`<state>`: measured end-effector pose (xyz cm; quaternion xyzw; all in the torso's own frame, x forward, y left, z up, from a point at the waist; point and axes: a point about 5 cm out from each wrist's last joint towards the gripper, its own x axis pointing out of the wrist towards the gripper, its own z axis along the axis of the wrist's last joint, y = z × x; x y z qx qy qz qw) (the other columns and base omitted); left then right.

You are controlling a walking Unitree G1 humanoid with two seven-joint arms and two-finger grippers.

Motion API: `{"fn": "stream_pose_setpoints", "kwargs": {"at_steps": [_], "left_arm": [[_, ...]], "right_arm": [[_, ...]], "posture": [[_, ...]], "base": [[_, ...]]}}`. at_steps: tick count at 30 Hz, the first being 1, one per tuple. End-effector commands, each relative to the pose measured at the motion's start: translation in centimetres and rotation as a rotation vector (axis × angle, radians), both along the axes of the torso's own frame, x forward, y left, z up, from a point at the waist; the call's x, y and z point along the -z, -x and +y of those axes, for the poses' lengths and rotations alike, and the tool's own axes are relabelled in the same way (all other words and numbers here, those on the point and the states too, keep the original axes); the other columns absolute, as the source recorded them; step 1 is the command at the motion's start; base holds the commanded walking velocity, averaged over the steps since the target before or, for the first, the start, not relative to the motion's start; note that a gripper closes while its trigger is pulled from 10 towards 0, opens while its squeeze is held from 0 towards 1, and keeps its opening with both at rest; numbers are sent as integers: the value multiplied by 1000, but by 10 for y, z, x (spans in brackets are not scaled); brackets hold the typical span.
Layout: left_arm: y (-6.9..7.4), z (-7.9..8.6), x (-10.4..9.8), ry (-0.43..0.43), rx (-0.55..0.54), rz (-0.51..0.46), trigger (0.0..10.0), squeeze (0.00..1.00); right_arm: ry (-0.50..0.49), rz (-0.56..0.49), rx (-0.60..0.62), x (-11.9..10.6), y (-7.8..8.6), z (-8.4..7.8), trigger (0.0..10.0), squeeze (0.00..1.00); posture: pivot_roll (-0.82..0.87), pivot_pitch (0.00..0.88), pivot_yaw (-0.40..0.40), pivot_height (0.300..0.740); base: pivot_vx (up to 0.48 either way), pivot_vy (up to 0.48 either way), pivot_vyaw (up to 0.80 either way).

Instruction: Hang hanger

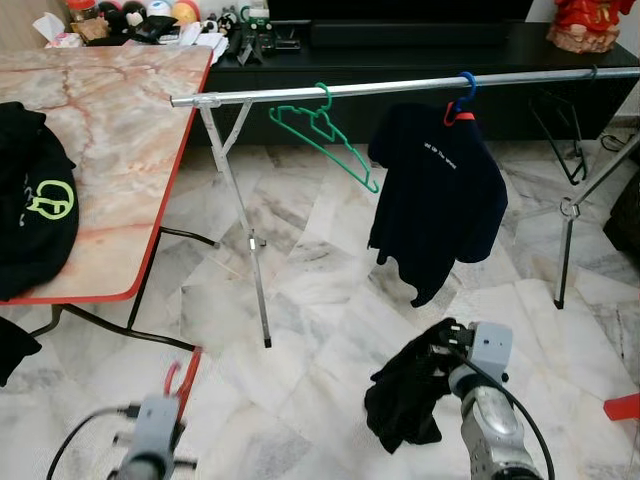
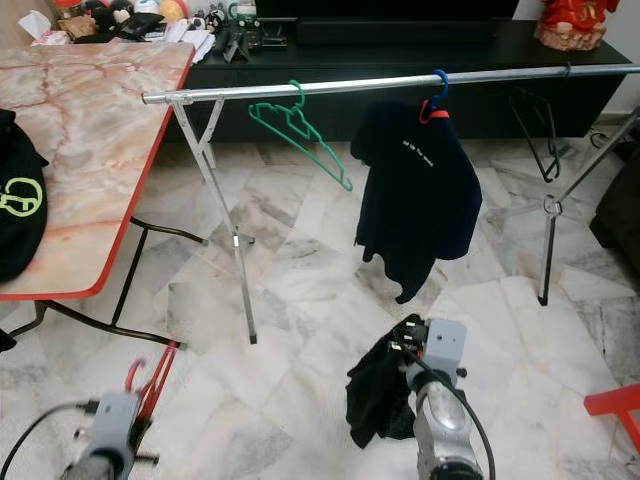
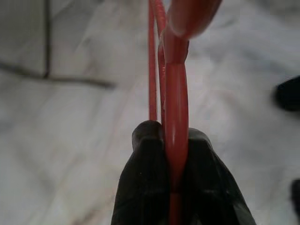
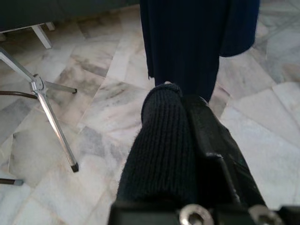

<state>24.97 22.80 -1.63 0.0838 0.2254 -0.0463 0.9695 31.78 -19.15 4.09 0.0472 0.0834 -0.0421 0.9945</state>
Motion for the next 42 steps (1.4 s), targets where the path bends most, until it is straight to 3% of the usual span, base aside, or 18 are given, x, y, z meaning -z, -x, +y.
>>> {"fn": "stream_pose_setpoints", "kwargs": {"at_steps": [1,2,3,4,6,8,10,15,20,22,24,27,30,42], "left_arm": [[2,-13,2,-9,167,36,10000,0],[-3,-23,-1,-5,300,58,10000,0],[-3,-23,-1,-5,300,58,10000,0],[-7,-32,-5,-11,419,75,10000,0],[-12,-40,-10,-22,508,80,10000,0],[-24,-56,-22,8,632,88,10000,0],[-28,-69,-31,37,745,100,10000,0],[-27,-90,-41,103,906,145,10000,0],[-24,-98,-45,117,985,179,10000,0],[-20,-99,-44,86,1036,217,10000,0],[-14,-94,-39,-11,1104,285,10000,0],[-11,-92,-38,-25,1122,317,10000,0],[-10,-90,-43,-93,1165,359,10000,0],[-25,-118,-65,3,1133,220,10000,0]], "right_arm": [[9,-18,-20,-6,-4,0,10000,0],[17,4,-57,-6,-6,3,10000,0],[17,4,-57,-6,-6,3,10000,0],[31,44,-100,-4,-8,7,10000,0],[35,112,-141,3,-7,12,10000,0],[116,193,-221,9,-6,17,10000,0],[108,210,-244,7,-10,20,10000,0],[114,193,-311,-4,-19,30,10000,0],[114,190,-287,-8,-22,25,10000,0],[136,199,-278,-8,-22,23,10000,0],[139,207,-278,-7,-22,22,10000,0],[142,210,-277,-7,-22,22,10000,0],[143,215,-273,-7,-22,21,10000,0],[92,248,-240,-2,-19,22,10000,0]], "posture": [[-31,188,8,740],[-27,187,7,740],[-27,187,7,740],[-32,185,8,740],[-37,183,8,740],[-35,175,10,740],[-45,169,12,740],[-58,158,15,740],[-57,147,15,740],[-57,140,14,740],[-54,133,12,740],[-57,131,14,740],[-55,127,16,740],[-49,143,12,740]], "base": [[0,0,0],[0,0,0],[0,0,0],[0,0,0],[0,0,0],[0,0,0],[0,0,0],[0,0,0],[0,0,0],[0,0,0],[0,0,0],[0,0,0],[0,0,0],[0,0,0]]}}
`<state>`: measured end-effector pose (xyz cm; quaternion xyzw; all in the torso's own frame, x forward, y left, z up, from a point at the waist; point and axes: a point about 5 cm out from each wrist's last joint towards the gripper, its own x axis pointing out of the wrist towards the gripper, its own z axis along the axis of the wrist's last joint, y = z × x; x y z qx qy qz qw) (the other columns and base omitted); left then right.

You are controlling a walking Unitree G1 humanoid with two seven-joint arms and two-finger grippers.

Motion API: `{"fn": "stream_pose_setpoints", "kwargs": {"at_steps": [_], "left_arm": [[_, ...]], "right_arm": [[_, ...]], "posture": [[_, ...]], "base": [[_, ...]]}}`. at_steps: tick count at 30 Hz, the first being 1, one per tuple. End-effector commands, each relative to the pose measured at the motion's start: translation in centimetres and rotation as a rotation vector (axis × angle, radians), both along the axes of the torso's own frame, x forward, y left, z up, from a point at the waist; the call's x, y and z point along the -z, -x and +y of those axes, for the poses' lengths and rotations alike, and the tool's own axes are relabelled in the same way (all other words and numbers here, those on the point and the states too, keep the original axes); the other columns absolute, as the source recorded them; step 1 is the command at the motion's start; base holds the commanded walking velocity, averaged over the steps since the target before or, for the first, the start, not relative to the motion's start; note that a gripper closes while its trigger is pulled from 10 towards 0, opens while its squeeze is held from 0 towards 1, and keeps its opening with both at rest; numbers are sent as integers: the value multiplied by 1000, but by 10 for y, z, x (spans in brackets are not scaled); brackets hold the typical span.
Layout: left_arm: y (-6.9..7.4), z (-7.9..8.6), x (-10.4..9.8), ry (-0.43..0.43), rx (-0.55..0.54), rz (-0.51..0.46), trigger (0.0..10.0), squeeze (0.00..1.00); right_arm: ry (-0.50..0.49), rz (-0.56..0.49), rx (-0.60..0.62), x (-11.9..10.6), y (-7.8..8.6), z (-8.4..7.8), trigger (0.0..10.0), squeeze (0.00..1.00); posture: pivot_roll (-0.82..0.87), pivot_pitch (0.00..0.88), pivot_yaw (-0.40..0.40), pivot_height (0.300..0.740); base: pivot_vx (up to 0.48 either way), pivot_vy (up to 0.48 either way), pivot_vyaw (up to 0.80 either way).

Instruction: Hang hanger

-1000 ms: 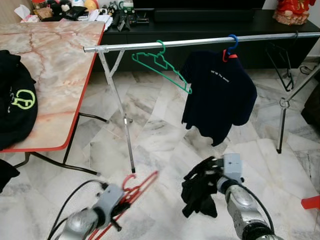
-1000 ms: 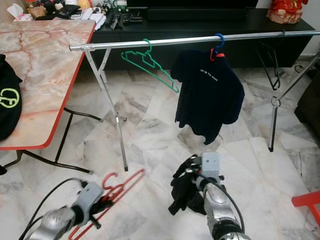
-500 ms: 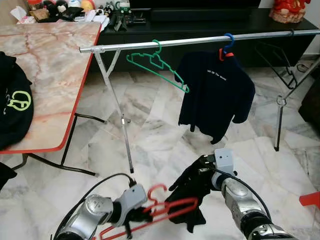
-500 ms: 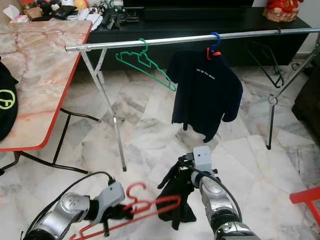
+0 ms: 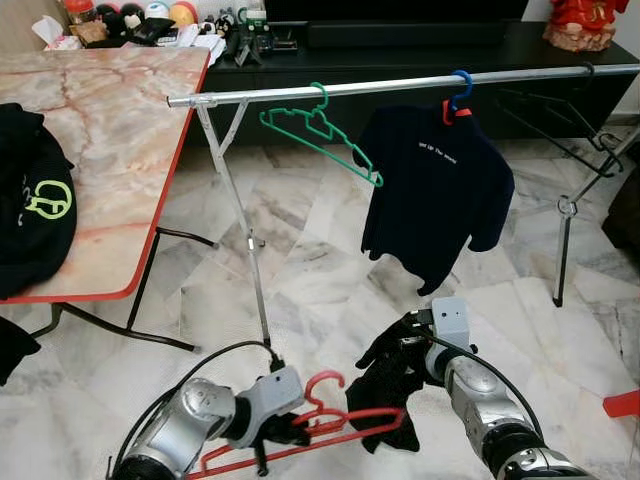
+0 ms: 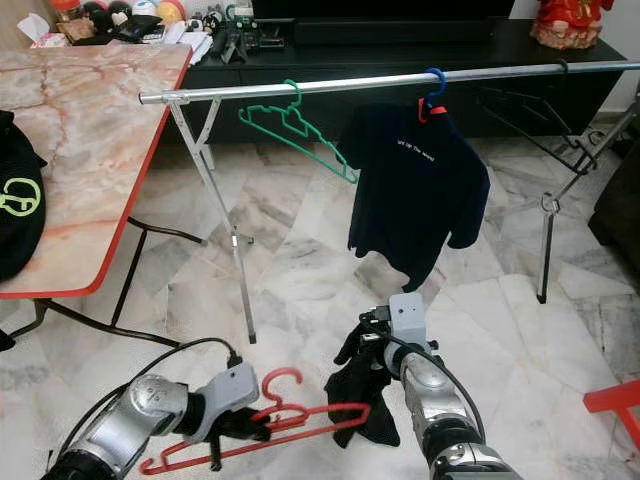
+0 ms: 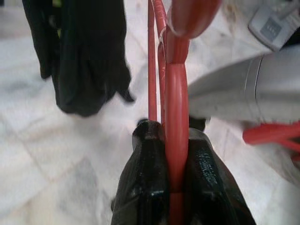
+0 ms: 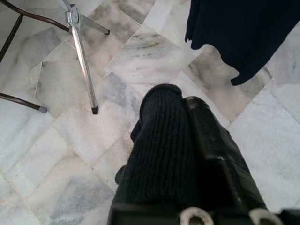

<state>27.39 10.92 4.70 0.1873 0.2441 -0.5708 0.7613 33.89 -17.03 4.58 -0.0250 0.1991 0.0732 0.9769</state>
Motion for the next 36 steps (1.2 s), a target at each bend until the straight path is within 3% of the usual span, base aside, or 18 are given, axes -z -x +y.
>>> {"fn": "stream_pose_setpoints", "kwargs": {"at_steps": [1,4,10,18,22,25,29,36], "left_arm": [[-2,-2,-3,15,-23,-13,10000,0],[-12,-5,-8,15,-91,-117,10000,0],[-22,-7,-13,49,-181,-193,10000,0],[-22,-12,-13,95,-199,-163,10000,0],[-24,-16,-16,117,-200,-171,10000,0],[-26,-19,-17,130,-207,-176,10000,0],[-31,-18,-18,100,-242,-207,10000,0],[-37,-16,-17,83,-296,-252,10000,0]], "right_arm": [[-22,27,18,5,3,1,10000,0],[-32,26,17,6,4,2,10000,0],[-34,34,25,8,5,0,10000,0],[-77,29,23,7,5,3,10000,0],[-127,21,-58,2,1,17,10000,0],[-142,31,-50,2,1,18,10000,0],[-218,25,-15,-3,-3,17,10000,0],[-201,18,12,-4,-3,17,10000,0]], "posture": [[-46,148,11,740],[-48,157,11,740],[-47,165,10,740],[-47,167,14,740],[-47,169,16,740],[-43,172,16,740],[-46,176,20,740],[-53,180,22,740]], "base": [[0,0,0],[0,0,0],[0,0,0],[0,0,0],[0,0,0],[0,0,0],[0,0,0],[0,0,0]]}}
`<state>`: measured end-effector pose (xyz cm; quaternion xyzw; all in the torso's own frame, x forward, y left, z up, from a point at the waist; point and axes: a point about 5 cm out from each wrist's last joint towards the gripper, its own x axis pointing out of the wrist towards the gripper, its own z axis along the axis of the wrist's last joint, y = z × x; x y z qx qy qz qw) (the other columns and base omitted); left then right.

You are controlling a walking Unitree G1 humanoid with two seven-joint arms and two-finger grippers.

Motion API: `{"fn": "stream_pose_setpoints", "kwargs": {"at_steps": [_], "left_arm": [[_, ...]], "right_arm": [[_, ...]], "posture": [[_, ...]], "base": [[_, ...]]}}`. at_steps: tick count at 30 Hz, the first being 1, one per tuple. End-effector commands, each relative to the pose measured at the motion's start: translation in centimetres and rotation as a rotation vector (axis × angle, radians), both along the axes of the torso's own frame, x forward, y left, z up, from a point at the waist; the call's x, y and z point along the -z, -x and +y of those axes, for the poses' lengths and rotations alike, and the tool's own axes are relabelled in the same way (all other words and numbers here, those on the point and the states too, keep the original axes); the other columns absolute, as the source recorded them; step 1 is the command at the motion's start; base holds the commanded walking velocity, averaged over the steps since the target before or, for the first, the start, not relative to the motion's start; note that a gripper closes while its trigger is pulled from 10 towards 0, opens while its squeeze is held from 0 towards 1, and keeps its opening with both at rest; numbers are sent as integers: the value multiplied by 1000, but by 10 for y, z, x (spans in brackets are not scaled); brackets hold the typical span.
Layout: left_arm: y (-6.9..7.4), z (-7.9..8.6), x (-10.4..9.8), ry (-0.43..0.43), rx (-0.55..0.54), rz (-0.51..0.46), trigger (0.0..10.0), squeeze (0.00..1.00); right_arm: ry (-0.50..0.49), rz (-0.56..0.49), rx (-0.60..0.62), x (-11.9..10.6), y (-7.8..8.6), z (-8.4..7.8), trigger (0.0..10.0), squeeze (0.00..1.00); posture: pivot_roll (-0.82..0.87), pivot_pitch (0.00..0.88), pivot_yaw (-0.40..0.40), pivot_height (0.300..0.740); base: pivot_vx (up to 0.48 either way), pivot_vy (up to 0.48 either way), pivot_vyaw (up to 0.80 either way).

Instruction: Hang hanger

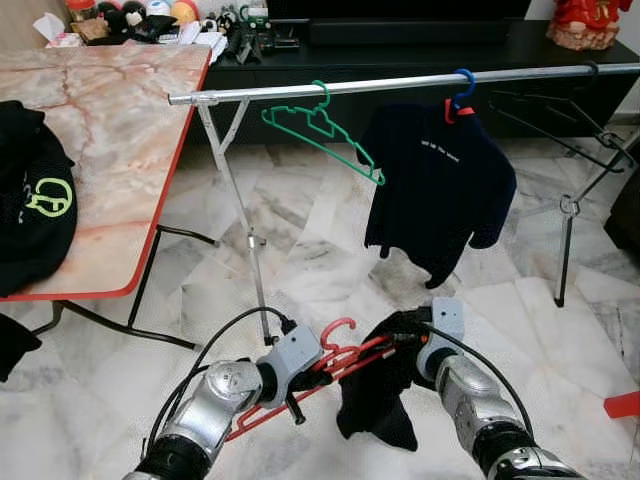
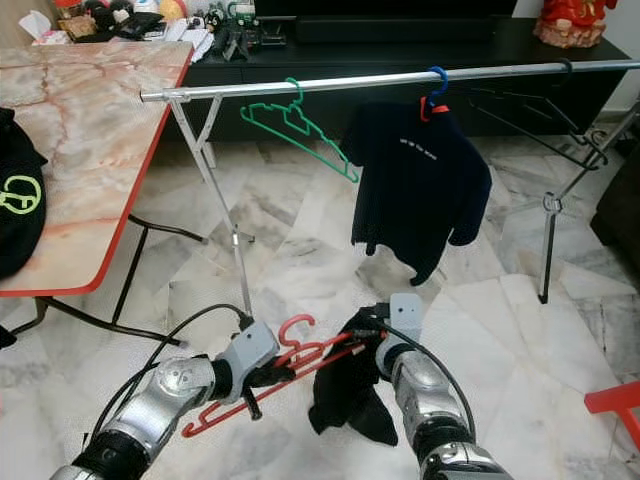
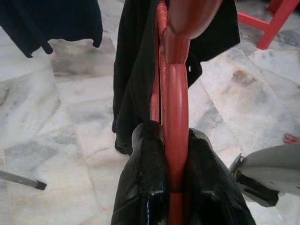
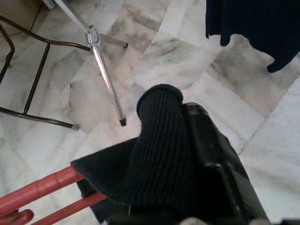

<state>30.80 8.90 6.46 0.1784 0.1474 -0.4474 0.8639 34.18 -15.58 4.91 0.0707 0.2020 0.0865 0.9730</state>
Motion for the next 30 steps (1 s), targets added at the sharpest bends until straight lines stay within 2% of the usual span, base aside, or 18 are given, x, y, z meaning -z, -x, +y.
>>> {"fn": "stream_pose_setpoints", "kwargs": {"at_steps": [1,3,6,7,9,13,15,17,20,21,22,23,25,27,28,29,30], "left_arm": [[-3,5,0,-23,-29,-18,10000,0],[-3,5,0,-21,-31,-19,10000,0],[-3,4,0,7,-25,-4,10000,0],[-3,4,0,7,-25,-4,10000,0],[-4,4,0,3,-26,-4,10000,0],[-5,5,-1,13,-34,-6,10000,0],[-6,6,-2,13,-38,-13,10000,0],[-6,4,-1,13,-37,-13,10000,0],[-6,3,-1,15,-33,-13,10000,0],[-7,3,-2,16,-36,-13,10000,0],[-7,3,-2,16,-36,-13,10000,0],[-7,3,-2,19,-37,-12,10000,0],[-7,3,-2,19,-37,-13,10000,0],[-7,3,-2,19,-40,-16,10000,0],[-7,3,-2,19,-40,-16,10000,0],[-7,2,-2,22,-44,-21,10000,0],[-8,2,-3,27,-46,-24,10000,0]], "right_arm": [[-9,-5,1,-1,0,3,10000,0],[-18,-11,-6,-1,0,4,10000,0],[-19,-68,-123,-9,-1,13,10000,0],[-19,-68,-123,-9,-1,13,10000,0],[36,-83,-188,-11,-1,15,10000,0],[81,-88,-219,-14,-2,13,10000,0],[11,-146,-167,-37,-10,2,10000,0],[-38,-184,-149,-50,-10,2,10000,0],[-110,-194,-137,-57,-9,5,10000,0],[-153,-228,-154,-71,-8,12,10000,0],[-153,-228,-154,-71,-8,12,10000,0],[-179,-285,-212,-87,-3,23,10000,0],[-200,-329,-253,-98,3,28,10000,0],[-122,-316,-260,-92,6,24,10000,0],[-122,-316,-260,-92,6,24,10000,0],[-82,-233,-197,-75,6,12,10000,0],[-48,-193,-158,-66,6,5,10000,0]], "posture": [[-53,181,22,740],[-53,181,22,740],[-57,181,24,740],[-57,181,24,740],[-58,183,25,740],[-58,183,25,740],[-67,187,25,740],[-72,190,27,740],[-72,194,31,740],[-76,200,37,740],[-76,200,37,740],[-82,199,35,740],[-83,201,34,740],[-81,202,32,740],[-81,202,32,740],[-75,202,30,740],[-75,202,30,740]], "base": [[0,0,0],[0,0,0],[0,0,0],[0,0,0],[0,0,0],[0,0,0],[0,0,0],[0,0,0],[0,0,0],[0,0,0],[0,0,0],[0,0,0],[0,0,0],[0,0,0],[0,0,0],[0,0,0],[0,0,0]]}}
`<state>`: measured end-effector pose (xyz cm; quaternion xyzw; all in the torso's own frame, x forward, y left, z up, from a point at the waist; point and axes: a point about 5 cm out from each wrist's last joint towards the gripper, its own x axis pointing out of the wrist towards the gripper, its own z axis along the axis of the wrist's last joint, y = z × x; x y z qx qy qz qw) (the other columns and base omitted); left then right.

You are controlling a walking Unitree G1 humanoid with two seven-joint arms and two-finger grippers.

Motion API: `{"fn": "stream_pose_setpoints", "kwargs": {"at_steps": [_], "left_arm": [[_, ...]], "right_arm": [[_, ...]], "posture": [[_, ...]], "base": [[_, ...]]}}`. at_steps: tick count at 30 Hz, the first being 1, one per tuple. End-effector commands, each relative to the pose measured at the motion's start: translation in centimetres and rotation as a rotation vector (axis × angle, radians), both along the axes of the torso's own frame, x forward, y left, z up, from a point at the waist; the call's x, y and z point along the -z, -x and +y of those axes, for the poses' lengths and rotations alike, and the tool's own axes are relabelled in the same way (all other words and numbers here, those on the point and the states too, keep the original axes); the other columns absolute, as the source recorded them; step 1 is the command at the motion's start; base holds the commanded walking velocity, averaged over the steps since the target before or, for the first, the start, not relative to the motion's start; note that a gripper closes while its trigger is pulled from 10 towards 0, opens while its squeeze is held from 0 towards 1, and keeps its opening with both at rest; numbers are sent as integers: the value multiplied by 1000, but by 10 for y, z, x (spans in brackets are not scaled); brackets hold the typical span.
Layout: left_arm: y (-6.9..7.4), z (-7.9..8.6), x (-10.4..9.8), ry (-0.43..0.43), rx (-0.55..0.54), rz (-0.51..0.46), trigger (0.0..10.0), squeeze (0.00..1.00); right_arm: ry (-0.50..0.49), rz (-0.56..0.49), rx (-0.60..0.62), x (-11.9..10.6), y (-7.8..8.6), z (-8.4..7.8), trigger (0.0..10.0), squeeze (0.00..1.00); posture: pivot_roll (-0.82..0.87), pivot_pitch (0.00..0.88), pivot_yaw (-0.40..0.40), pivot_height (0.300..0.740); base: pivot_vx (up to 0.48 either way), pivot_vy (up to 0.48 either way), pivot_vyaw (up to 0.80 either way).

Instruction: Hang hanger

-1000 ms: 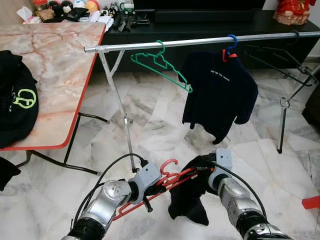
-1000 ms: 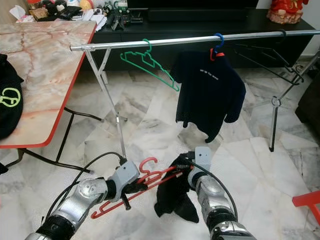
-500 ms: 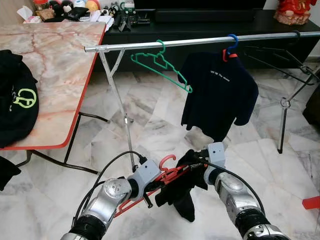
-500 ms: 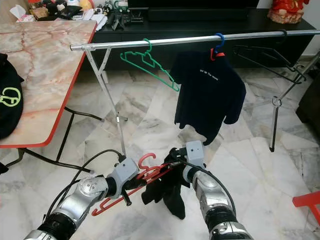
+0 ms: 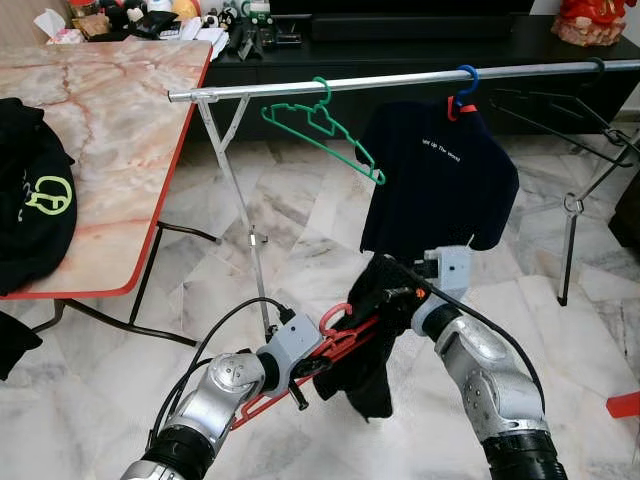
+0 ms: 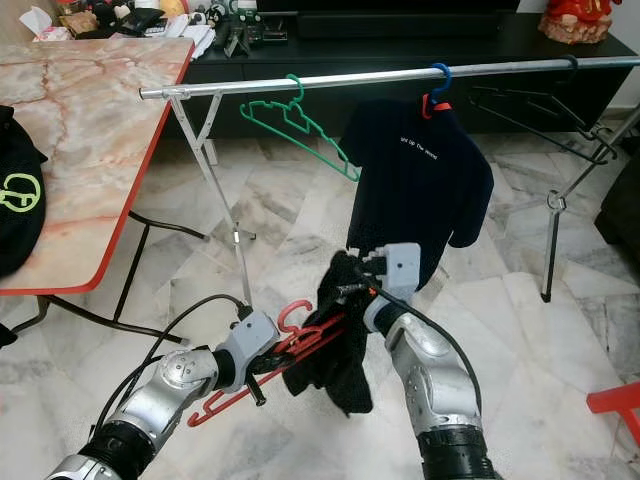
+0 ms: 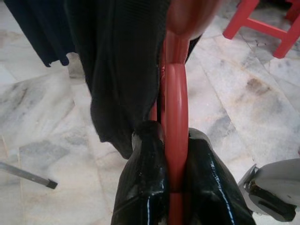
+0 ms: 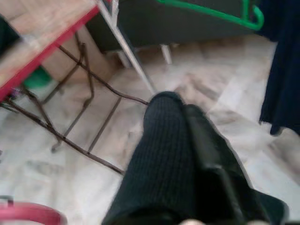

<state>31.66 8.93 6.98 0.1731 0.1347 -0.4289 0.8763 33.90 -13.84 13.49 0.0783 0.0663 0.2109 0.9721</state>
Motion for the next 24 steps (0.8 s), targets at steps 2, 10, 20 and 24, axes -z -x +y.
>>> {"fn": "stream_pose_setpoints", "kwargs": {"at_steps": [2,10,20,24], "left_arm": [[-1,2,0,15,-15,-8,10000,0],[-6,3,-7,51,-43,-36,10000,0],[-6,5,-7,63,-56,-36,10000,0],[-6,3,-6,59,-49,-29,10000,0]], "right_arm": [[76,155,105,34,7,-22,10000,0],[140,162,72,34,17,-22,10000,0],[-178,32,-134,-25,29,18,10000,0],[-213,-21,-163,-40,33,27,10000,0]], "posture": [[-72,202,30,740],[-74,202,32,740],[-78,203,33,740],[-79,203,33,740]], "base": [[0,0,0],[0,0,0],[0,0,0],[0,0,0]]}}
